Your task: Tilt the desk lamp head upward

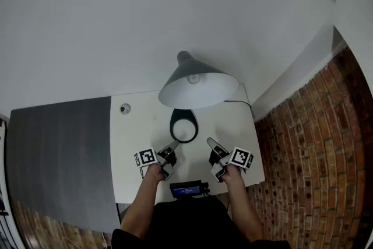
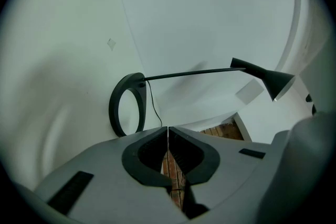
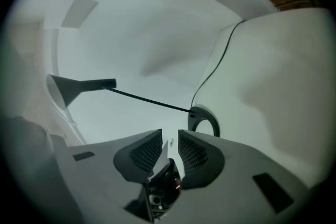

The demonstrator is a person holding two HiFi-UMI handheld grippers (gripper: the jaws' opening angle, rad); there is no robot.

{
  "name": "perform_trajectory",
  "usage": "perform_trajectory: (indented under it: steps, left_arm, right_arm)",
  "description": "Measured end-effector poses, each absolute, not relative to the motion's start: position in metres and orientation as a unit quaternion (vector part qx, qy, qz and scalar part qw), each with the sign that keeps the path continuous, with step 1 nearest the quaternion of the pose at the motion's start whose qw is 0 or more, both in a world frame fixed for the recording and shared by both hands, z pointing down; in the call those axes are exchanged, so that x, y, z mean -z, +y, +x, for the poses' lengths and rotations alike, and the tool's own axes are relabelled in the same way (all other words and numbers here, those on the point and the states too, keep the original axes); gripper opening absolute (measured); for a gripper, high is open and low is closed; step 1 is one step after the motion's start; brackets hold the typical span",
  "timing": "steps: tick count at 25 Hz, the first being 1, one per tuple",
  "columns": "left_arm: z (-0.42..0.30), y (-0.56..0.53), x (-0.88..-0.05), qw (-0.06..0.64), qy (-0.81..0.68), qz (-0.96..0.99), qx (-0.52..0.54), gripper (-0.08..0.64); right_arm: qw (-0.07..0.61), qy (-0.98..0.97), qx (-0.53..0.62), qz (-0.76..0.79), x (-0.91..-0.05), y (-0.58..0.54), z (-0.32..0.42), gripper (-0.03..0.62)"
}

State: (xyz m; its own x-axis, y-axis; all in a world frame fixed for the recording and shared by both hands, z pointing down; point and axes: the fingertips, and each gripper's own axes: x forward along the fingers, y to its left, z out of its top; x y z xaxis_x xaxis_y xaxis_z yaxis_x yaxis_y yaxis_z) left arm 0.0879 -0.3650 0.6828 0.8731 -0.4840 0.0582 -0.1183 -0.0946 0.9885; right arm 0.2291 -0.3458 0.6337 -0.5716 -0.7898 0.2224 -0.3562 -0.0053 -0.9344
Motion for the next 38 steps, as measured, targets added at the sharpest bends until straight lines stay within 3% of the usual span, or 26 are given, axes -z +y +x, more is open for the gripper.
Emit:
perform_trajectory:
  steps: [4,12,17,24,38]
  left_arm:
    - [0.081,-0.342,-0.648,0.647,-0.192,0.722,0.154,0.011]
    - [0.092,-0.285,-0.562,0.589,-0.07,0.784,0.182,0.011]
    - [0.093,-0.254,-0.519,0.531,-0.075,0.824,0.181,0.009]
    - [0.088,-0.222,-0.483,0.484,-0.118,0.843,0.204,0.009]
    - [0.111,-0.08,-0.461,0.449,-0.176,0.856,0.187,0.009]
  right_arm:
    - [0.216,0.696,0.533,-0.43,-0.577,-0.317,0.233,0.097]
    - [0.193,0.759,0.485,-0.39,-0.501,-0.278,0.182,0.086]
    - [0.179,0.79,0.468,-0.354,-0.467,-0.254,0.164,0.075]
    - [0.225,0.84,0.431,-0.242,-0.405,-0.201,0.157,0.064]
    - [0.214,0.863,0.434,-0.142,-0.409,-0.079,0.17,0.054]
